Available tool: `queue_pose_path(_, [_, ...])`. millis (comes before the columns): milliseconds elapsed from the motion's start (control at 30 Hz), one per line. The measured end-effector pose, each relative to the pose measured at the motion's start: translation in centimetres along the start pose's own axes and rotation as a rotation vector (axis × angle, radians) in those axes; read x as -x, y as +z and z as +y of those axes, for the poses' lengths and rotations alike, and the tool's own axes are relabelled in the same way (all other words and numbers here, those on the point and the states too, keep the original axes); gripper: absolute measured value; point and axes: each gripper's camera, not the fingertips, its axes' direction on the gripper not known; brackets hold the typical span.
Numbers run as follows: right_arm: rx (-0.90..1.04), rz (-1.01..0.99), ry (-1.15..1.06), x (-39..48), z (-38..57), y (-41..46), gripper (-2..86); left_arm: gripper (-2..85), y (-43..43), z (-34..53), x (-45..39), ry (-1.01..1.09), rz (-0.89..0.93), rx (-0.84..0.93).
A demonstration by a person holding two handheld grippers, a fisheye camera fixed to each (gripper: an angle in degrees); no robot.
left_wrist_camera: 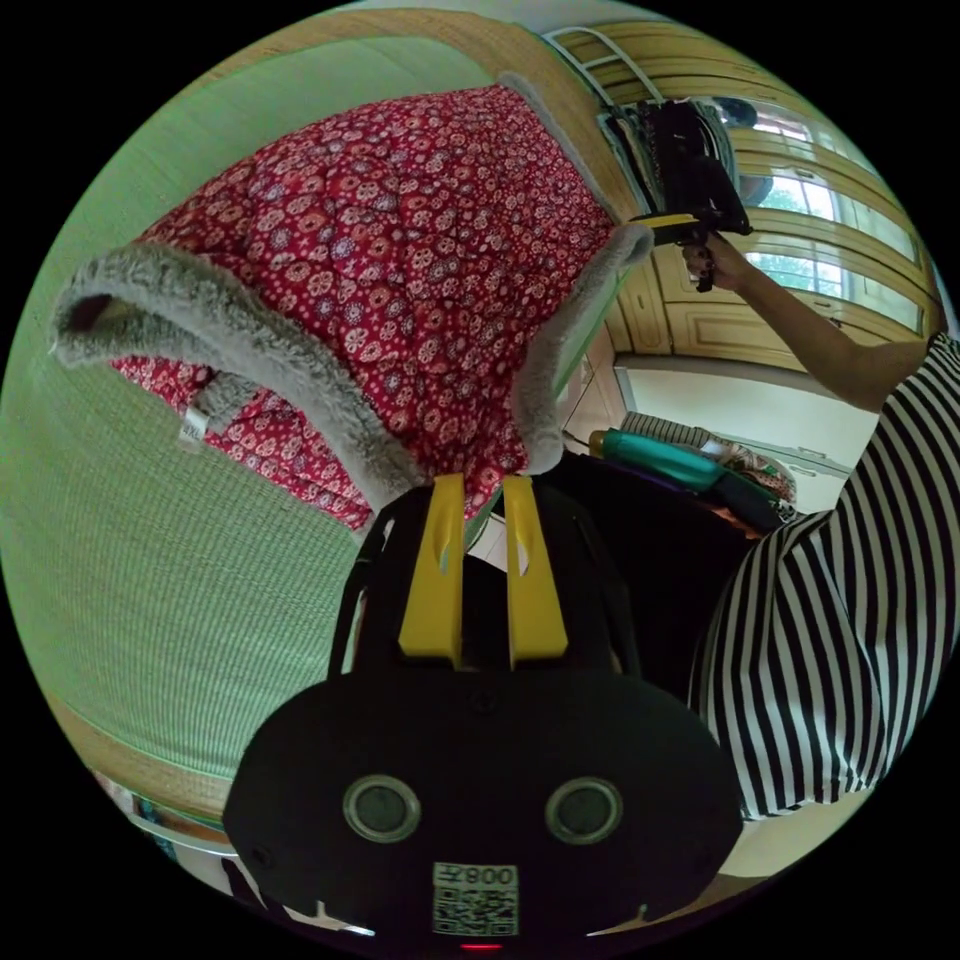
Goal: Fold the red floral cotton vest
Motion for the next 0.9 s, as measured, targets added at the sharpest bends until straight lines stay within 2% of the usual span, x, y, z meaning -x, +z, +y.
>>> queue_pose_path(133, [0.021,-0.027,0.027,-0.7,-0.4,1.2,6.2,4.7,1.9,0.3,0.7,-0.026,0.077,0.067])
queue_pose_path(333, [-0.010,-0.086,0.047,-0.4,0.4,0.0,6.7,2.8,0.4,1.2,-0.5,-0.043,0.118,-0.023])
queue_pose_path(567, [0.037,-0.030,0.061,1.3,1.4,-1.8,8.0,1.2,3.9,-1.4,-2.5,0.032,0.031,0.043])
queue_pose_path(733, [-0.056,-0.013,0.057,3.7,0.6,-2.2,4.7,0.5,6.7,-1.1,-2.7,-0.009,0.015,0.057])
queue_pose_path(900, [0.125,0.125,0.101,4.3,-2.4,4.3,0.8,0.2,6.2,0.2,-2.9,-0.053,0.094,0.032])
